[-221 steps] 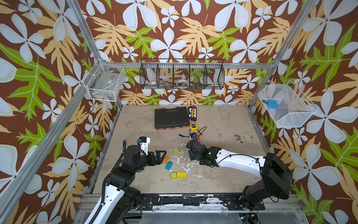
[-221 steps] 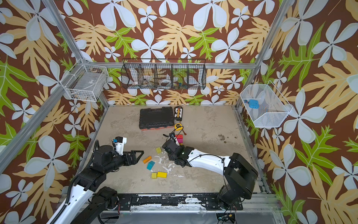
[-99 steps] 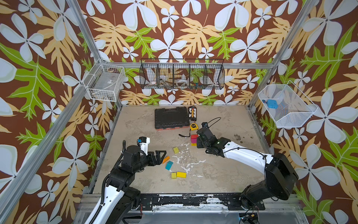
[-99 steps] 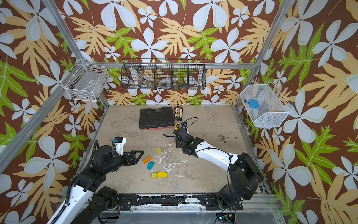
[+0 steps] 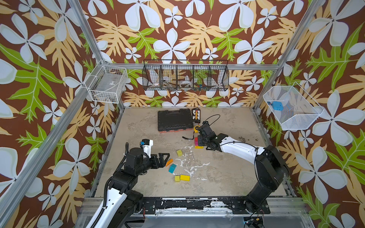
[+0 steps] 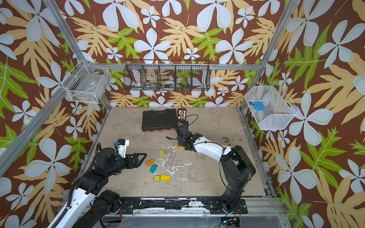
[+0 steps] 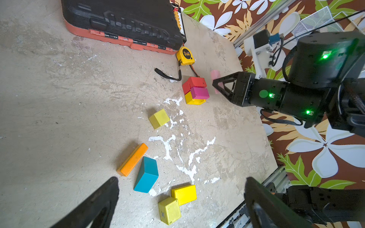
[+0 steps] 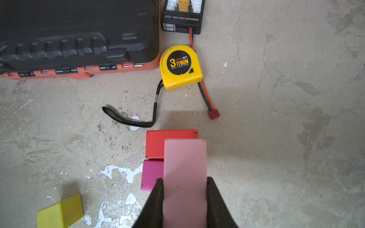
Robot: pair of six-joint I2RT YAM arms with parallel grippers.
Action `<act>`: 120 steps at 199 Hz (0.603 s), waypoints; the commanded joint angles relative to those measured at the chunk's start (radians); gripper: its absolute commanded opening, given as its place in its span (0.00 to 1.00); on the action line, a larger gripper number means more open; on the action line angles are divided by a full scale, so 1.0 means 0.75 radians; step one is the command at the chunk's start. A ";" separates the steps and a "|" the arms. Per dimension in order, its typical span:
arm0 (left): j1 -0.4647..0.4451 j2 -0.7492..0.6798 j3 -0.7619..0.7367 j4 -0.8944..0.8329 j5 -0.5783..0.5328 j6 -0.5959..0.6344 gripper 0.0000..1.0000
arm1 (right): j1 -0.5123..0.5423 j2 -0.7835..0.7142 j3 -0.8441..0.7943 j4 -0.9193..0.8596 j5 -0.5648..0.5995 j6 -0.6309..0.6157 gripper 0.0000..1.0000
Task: Build the wood block tower
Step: 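Lift the pink block and carry it toward the stack, then lower the pink block toward the top of the stack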
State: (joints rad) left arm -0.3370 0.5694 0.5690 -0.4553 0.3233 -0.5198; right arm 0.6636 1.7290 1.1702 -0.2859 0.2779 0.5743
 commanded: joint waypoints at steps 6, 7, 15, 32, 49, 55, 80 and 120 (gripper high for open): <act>-0.001 -0.005 -0.003 0.024 0.014 0.010 1.00 | -0.001 0.041 0.036 -0.040 0.022 -0.003 0.07; -0.001 -0.005 -0.002 0.024 0.013 0.010 1.00 | -0.002 0.043 0.038 -0.041 0.022 -0.004 0.07; -0.001 -0.004 -0.003 0.024 0.013 0.009 1.00 | -0.001 0.056 0.045 -0.045 0.022 -0.001 0.07; -0.001 -0.001 -0.003 0.024 0.015 0.010 1.00 | -0.001 0.079 0.057 -0.046 0.022 -0.001 0.07; -0.001 -0.004 -0.003 0.024 0.015 0.010 1.00 | -0.001 0.104 0.073 -0.056 0.032 -0.001 0.06; -0.001 -0.005 -0.004 0.024 0.015 0.008 1.00 | -0.001 0.113 0.077 -0.062 0.037 0.001 0.06; -0.001 0.000 -0.004 0.024 0.015 0.009 1.00 | -0.001 0.147 0.093 -0.071 0.045 0.001 0.06; -0.001 -0.002 -0.004 0.024 0.015 0.010 1.00 | -0.003 0.170 0.109 -0.073 0.045 0.004 0.05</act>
State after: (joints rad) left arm -0.3370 0.5697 0.5678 -0.4553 0.3271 -0.5194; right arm 0.6605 1.8496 1.2438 -0.3317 0.2947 0.5720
